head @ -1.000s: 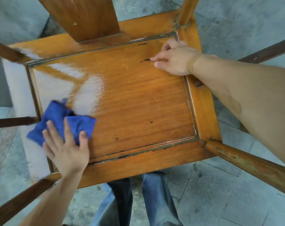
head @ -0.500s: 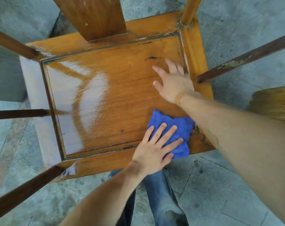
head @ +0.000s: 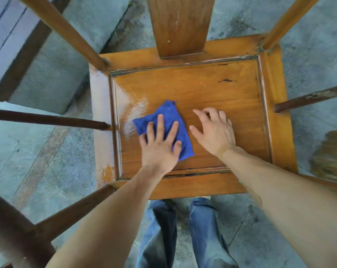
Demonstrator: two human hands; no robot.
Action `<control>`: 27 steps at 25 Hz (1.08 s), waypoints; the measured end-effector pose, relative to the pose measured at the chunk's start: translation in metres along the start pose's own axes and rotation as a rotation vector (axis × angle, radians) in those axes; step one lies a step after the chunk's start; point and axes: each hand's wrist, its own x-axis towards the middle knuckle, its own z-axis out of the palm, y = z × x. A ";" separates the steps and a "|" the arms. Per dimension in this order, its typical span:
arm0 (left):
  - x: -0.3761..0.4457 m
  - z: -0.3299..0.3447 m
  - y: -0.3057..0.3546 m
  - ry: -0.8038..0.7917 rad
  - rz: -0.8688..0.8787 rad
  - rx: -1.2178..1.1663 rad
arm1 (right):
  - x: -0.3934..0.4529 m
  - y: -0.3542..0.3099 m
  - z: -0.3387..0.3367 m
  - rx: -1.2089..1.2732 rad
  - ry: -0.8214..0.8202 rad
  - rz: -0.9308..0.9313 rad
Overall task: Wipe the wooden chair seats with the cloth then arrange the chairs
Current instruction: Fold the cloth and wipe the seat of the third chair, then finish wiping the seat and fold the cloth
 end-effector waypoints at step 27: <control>-0.053 -0.184 -0.011 0.243 0.049 -1.265 | -0.058 -0.043 -0.156 0.833 0.076 -0.078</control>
